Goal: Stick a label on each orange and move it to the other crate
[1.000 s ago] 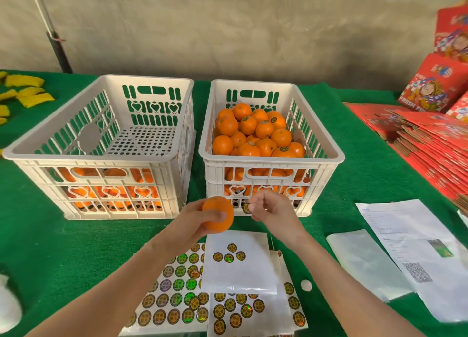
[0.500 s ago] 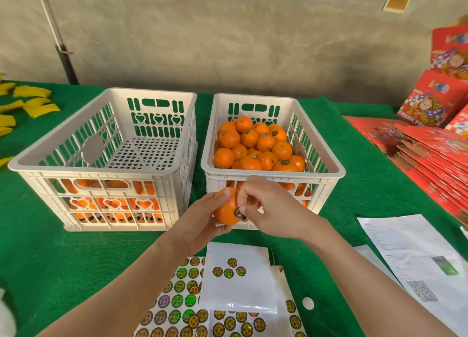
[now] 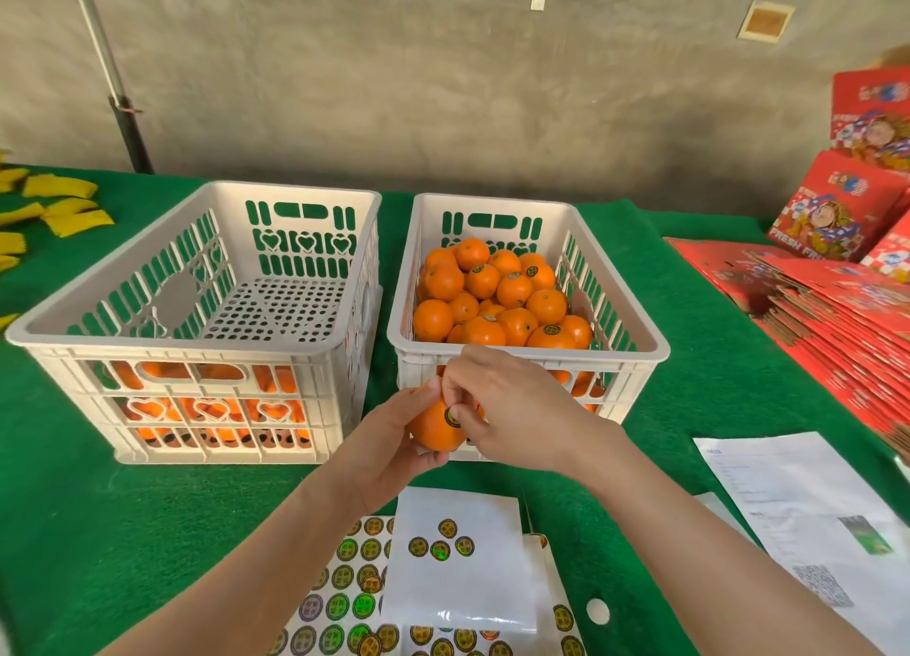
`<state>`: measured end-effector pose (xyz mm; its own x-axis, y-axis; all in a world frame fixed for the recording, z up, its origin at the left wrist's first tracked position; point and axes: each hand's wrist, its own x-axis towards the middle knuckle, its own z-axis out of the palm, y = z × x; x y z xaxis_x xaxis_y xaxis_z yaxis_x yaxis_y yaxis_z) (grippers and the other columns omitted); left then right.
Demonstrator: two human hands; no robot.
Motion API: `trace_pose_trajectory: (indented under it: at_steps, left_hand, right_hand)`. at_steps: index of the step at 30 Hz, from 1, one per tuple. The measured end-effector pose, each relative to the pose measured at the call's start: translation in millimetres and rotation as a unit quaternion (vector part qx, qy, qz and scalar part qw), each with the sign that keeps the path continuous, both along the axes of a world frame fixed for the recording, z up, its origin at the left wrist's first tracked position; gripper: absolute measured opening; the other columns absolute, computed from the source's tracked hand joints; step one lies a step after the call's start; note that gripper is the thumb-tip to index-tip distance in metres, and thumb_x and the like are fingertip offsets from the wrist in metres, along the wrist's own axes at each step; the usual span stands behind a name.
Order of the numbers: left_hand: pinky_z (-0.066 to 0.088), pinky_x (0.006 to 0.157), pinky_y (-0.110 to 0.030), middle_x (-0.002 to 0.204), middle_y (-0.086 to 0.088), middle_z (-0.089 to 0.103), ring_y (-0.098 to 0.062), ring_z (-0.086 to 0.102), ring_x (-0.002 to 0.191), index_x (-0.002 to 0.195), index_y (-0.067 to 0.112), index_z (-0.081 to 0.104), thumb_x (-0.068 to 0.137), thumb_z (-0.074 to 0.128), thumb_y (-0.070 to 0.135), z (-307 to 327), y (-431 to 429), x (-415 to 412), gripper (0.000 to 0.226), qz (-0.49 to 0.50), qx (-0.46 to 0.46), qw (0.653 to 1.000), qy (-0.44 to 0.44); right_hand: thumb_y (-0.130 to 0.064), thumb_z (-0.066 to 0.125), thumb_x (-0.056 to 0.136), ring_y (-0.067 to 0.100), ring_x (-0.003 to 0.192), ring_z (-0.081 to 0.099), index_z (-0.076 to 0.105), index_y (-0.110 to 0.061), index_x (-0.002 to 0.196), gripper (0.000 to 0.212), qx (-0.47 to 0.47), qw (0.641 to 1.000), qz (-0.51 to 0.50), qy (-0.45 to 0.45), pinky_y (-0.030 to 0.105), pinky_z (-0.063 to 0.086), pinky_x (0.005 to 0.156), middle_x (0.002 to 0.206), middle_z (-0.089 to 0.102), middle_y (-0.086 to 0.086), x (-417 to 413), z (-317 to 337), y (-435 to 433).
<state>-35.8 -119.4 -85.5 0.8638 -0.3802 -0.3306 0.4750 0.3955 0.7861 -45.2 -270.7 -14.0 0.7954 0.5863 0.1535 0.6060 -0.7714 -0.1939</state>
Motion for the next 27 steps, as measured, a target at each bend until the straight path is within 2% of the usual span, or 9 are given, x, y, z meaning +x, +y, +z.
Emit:
trace_pose_trajectory:
  at_steps: [3, 5, 8, 10, 14, 18, 21, 23, 27]
  left_hand:
    - [0.051, 0.058, -0.024, 0.100, -0.010, 0.058, -0.019, 0.057, 0.082, 0.123, 0.011, 0.050, 0.080, 0.060, 0.037, 1, 0, -1, 0.052, 0.002, 0.006, 1.000, -0.018]
    - [0.050, 0.065, -0.027, 0.107, -0.011, 0.057, -0.020, 0.057, 0.086, 0.129, 0.009, 0.047, 0.078, 0.060, 0.037, 0, 1, -1, 0.059, 0.000, 0.040, 0.998, -0.045]
    - [0.048, 0.069, -0.028, 0.112, -0.013, 0.054, -0.019, 0.056, 0.088, 0.135, 0.007, 0.041, 0.077, 0.061, 0.037, 0, 0, -1, 0.068, 0.000, 0.067, 0.995, -0.077]
    - [0.048, 0.068, -0.028, 0.110, -0.012, 0.056, -0.018, 0.057, 0.085, 0.137, 0.006, 0.041, 0.080, 0.058, 0.037, 4, 1, 0, 0.067, 0.000, 0.050, 0.995, -0.090]
    - [0.052, 0.091, -0.039, 0.128, -0.016, 0.059, -0.030, 0.059, 0.114, 0.136, 0.012, 0.046, 0.085, 0.054, 0.037, 14, 0, 6, 0.057, -0.005, -0.005, 0.995, -0.096]
    - [0.051, 0.094, -0.039, 0.129, -0.010, 0.060, -0.025, 0.059, 0.117, 0.137, 0.016, 0.045, 0.089, 0.047, 0.044, 27, -5, 14, 0.057, -0.018, -0.031, 0.992, -0.119]
    - [0.054, 0.080, -0.033, 0.107, -0.006, 0.072, -0.017, 0.068, 0.098, 0.109, 0.021, 0.067, 0.089, 0.031, 0.060, 45, -11, 30, 0.057, 0.053, 0.152, 0.973, -0.166]
    - [0.049, 0.067, -0.026, 0.087, -0.004, 0.073, -0.015, 0.068, 0.081, 0.090, 0.018, 0.069, 0.100, 0.024, 0.050, 54, -12, 49, 0.057, 0.144, 0.262, 0.932, -0.206]
    - [0.050, 0.070, -0.032, 0.089, -0.010, 0.065, -0.021, 0.061, 0.080, 0.103, 0.004, 0.062, 0.104, 0.033, 0.024, 59, -19, 93, 0.035, 0.183, 0.300, 0.888, -0.298]
  right_hand:
    - [-0.021, 0.052, 0.090, 0.012, 0.079, 0.043, 0.045, -0.025, 0.094, 0.010, 0.021, 1.000, -0.013, 0.008, 0.031, 0.038, 0.063, 0.091, 0.045, -0.006, 2, -4, 0]
    - [-0.024, 0.057, 0.088, 0.010, 0.079, 0.046, 0.038, -0.030, 0.115, 0.034, 0.049, 0.997, -0.029, 0.043, 0.025, 0.035, 0.059, 0.094, 0.042, -0.010, 4, -7, -2]
    - [-0.029, 0.061, 0.086, 0.013, 0.089, 0.052, 0.026, -0.033, 0.136, 0.061, 0.085, 0.992, -0.041, 0.086, 0.024, 0.045, 0.067, 0.106, 0.045, -0.009, 8, -10, -5]
    - [-0.030, 0.060, 0.087, 0.013, 0.094, 0.051, 0.032, -0.029, 0.136, 0.056, 0.136, 0.984, -0.044, 0.107, 0.026, 0.047, 0.073, 0.113, 0.048, -0.005, 9, -14, -6]
    - [-0.034, 0.070, 0.082, 0.010, 0.113, 0.048, 0.035, -0.030, 0.135, 0.064, 0.238, 0.959, -0.027, 0.152, 0.026, 0.048, 0.087, 0.128, 0.046, -0.006, 9, -24, -5]
    - [-0.023, 0.079, 0.073, 0.004, 0.116, 0.045, 0.030, -0.035, 0.136, 0.081, 0.295, 0.951, -0.053, 0.078, 0.014, 0.044, 0.089, 0.127, 0.040, -0.014, 8, -35, 2]
    - [-0.020, 0.081, 0.069, -0.005, 0.106, 0.047, 0.031, -0.037, 0.128, 0.079, 0.367, 0.926, -0.079, 0.034, 0.009, 0.044, 0.082, 0.116, 0.040, -0.024, 10, -35, 3]
    - [-0.022, 0.083, 0.068, -0.010, 0.105, 0.046, 0.033, -0.036, 0.123, 0.076, 0.398, 0.912, -0.097, 0.030, 0.006, 0.043, 0.078, 0.115, 0.040, -0.024, 11, -36, 1]
    - [-0.024, 0.085, 0.066, -0.003, 0.108, 0.048, 0.037, -0.034, 0.125, 0.076, 0.416, 0.900, -0.112, 0.058, 0.014, 0.048, 0.081, 0.121, 0.044, -0.015, 11, -37, -2]
